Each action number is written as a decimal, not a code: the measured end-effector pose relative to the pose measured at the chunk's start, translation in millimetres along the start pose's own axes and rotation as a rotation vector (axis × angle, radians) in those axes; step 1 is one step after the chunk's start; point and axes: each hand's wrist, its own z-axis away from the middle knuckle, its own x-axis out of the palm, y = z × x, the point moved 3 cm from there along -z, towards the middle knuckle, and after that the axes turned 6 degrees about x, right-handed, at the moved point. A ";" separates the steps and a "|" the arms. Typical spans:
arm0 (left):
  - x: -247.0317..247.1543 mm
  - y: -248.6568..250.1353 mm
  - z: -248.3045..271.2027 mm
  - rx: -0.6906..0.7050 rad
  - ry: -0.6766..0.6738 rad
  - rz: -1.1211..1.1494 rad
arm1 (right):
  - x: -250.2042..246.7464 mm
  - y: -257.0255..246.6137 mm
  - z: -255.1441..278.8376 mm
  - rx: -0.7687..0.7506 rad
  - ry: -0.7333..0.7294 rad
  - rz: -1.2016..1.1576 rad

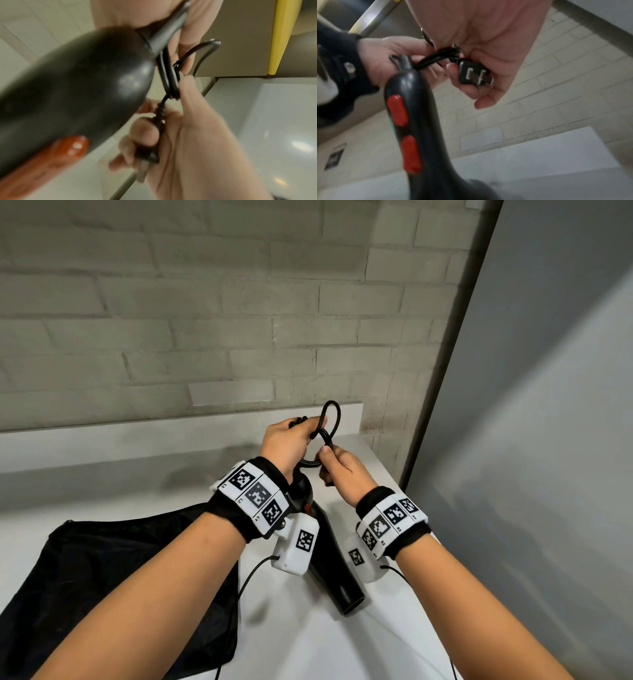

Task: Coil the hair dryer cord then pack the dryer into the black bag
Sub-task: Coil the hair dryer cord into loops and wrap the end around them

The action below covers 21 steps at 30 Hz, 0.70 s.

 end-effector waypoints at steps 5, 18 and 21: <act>4.1 -1.2 1.9 0.012 0.000 0.052 | -22.8 27.3 -1.0 0.003 -0.048 0.381; 7.8 -0.9 -0.6 0.106 -0.046 0.108 | -50.8 92.9 2.7 0.410 -0.094 0.688; 8.9 -1.8 -1.0 0.119 -0.051 0.136 | -39.3 74.1 2.3 0.365 -0.111 0.665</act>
